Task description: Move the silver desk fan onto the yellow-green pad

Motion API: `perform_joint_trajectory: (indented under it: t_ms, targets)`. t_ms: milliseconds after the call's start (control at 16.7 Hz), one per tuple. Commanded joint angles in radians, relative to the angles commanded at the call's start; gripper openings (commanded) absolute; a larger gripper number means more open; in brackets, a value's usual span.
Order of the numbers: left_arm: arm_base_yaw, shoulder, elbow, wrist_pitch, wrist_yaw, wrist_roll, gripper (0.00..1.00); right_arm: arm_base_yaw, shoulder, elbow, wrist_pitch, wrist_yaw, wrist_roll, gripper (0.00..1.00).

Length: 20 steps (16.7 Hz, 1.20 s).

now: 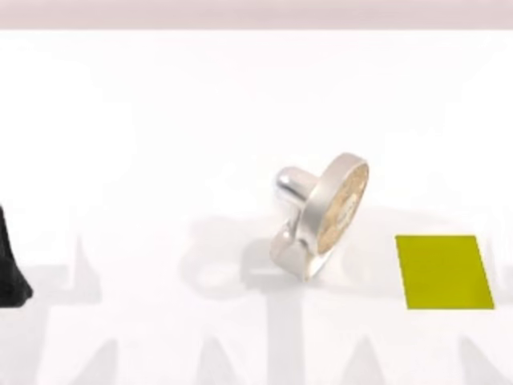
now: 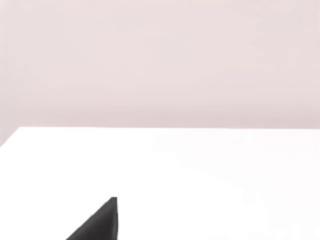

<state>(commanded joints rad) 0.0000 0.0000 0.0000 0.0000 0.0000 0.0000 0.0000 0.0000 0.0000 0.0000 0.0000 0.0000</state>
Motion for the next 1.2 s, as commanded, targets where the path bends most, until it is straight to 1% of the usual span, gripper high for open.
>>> perform_joint_trajectory:
  t_ms: [240, 360, 540, 840, 1200]
  targets:
    - [0.0, 0.0, 0.0, 0.0, 0.0, 0.0, 1.0, 0.007, 0.028, 0.021, -0.022, 0.001, 0.012, 1.0]
    - [0.0, 0.0, 0.0, 0.0, 0.0, 0.0, 1.0, 0.022, 0.094, 0.072, -0.074, 0.004, 0.041, 1.0]
    - [0.0, 0.0, 0.0, 0.0, 0.0, 0.0, 1.0, 0.059, 0.259, 0.208, -0.2, 0.013, 0.121, 1.0]
    - [0.0, 0.0, 0.0, 0.0, 0.0, 0.0, 1.0, 0.148, 0.645, 0.559, -0.49, 0.031, 0.321, 1.0]
    - [0.0, 0.0, 0.0, 0.0, 0.0, 0.0, 1.0, 0.296, 1.186, 1.103, -0.892, 0.039, 0.628, 1.0]
